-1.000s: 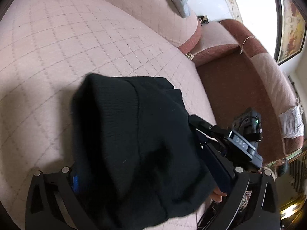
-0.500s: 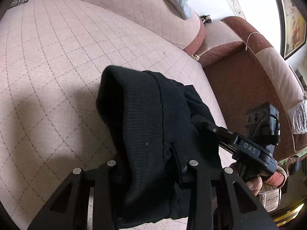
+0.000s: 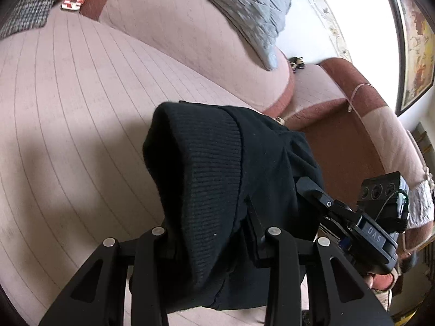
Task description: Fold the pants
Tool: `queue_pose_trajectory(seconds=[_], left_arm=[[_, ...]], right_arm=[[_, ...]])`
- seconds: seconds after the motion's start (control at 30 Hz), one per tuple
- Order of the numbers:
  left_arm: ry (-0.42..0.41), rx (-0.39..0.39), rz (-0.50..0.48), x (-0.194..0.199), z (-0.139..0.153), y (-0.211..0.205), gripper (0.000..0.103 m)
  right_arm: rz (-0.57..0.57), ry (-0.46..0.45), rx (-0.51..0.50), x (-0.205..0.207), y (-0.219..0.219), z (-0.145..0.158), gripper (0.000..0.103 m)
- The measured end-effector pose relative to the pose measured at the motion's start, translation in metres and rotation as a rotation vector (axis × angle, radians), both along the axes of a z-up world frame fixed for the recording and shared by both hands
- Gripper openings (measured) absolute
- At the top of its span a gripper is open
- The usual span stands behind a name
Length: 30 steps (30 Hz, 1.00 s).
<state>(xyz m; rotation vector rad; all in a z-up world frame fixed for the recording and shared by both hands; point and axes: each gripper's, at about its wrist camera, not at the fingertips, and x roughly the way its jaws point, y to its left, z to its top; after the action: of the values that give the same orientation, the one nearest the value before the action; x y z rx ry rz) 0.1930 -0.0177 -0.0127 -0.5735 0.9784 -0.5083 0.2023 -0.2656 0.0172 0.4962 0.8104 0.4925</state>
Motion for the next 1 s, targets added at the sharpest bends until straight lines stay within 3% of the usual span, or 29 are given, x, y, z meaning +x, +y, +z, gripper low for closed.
queue_pose_trajectory(seconds=[0.23,0.33,0.4,0.5,0.6,0.67,0.77,0.9,1.0], left_arm=[[0.051,0.028,0.017,0.036,-0.021,0.009,0.034],[0.077,0.076,0.015,0.05,-0.031,0.006,0.038],[0.098,0.102,0.033,0.057,-0.036,0.008,0.043],[0.127,0.064,0.037,0.057,-0.037,0.018,0.045],[0.09,0.041,0.032,0.044,-0.018,0.031,0.055],[0.046,0.048,0.037,0.036,0.0,0.037,0.055],[0.0,0.016,0.046,0.037,0.019,0.039,0.058],[-0.021,-0.004,0.036,0.052,0.026,0.024,0.068],[0.052,0.03,0.033,0.073,0.001,0.015,0.07]], right_arm=[[-0.023,0.067,-0.049,0.037,0.011,-0.022,0.026],[-0.041,0.104,-0.071,0.05,0.012,-0.036,0.027],[-0.064,0.152,-0.111,0.061,0.011,-0.053,0.034],[-0.13,0.206,-0.164,0.066,0.005,-0.069,0.043],[-0.165,0.169,-0.19,0.05,-0.003,-0.06,0.044],[-0.206,0.101,-0.25,0.035,-0.006,-0.042,0.044],[-0.191,0.034,-0.166,0.015,-0.008,-0.018,0.044],[-0.07,0.059,0.024,-0.005,0.002,-0.016,0.044],[-0.046,0.122,-0.012,-0.009,0.013,-0.036,0.044]])
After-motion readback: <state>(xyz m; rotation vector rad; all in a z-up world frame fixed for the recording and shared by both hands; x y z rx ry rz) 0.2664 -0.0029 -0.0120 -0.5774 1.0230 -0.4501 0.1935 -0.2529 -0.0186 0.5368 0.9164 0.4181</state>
